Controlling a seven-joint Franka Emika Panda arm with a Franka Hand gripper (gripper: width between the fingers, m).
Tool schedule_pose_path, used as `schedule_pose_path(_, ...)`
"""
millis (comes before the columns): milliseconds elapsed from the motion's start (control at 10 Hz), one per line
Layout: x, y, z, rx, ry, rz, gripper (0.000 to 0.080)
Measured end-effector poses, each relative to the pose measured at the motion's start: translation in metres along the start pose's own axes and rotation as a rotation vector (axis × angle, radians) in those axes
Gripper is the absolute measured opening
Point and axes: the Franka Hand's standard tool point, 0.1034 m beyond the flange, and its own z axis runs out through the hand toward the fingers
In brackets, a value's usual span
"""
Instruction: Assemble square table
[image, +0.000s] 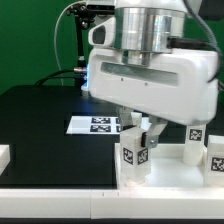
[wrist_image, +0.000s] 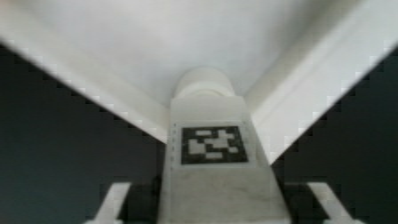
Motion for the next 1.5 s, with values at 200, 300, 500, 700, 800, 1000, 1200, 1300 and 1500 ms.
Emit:
schedule_pose_path(200,0.0012,0.001,0.0003,0.015,0.003,0.061,0.0285)
schedule_pose_path(300,0.0012,0.001,0.0003,0.015,0.003,0.061,0.0285)
schedule_pose_path(500,0.0012,0.001,0.0003,0.015,0.003,0.061,0.0285)
schedule_pose_path(700,0.0012,0.001,0.0003,0.015,0.003,0.061,0.0285)
schedule_pose_path(800,0.0012,0.001,0.0003,0.015,0.003,0.061,0.0449)
schedule_pose_path(1000,0.0012,0.001,0.0003,0.015,0.003,0.061,0.0573)
schedule_pose_path(1200,0.0018,-0.0012,0.0015,0.04,0.008,0.16,0.0645)
schedule_pose_path(1300,0.0044,-0.0008,0.0019,0.063,0.03,0.04,0.0645)
schedule_pose_path(1500,0.0069,0.0026,0.0016,0.062,0.036,-0.065,0.0648)
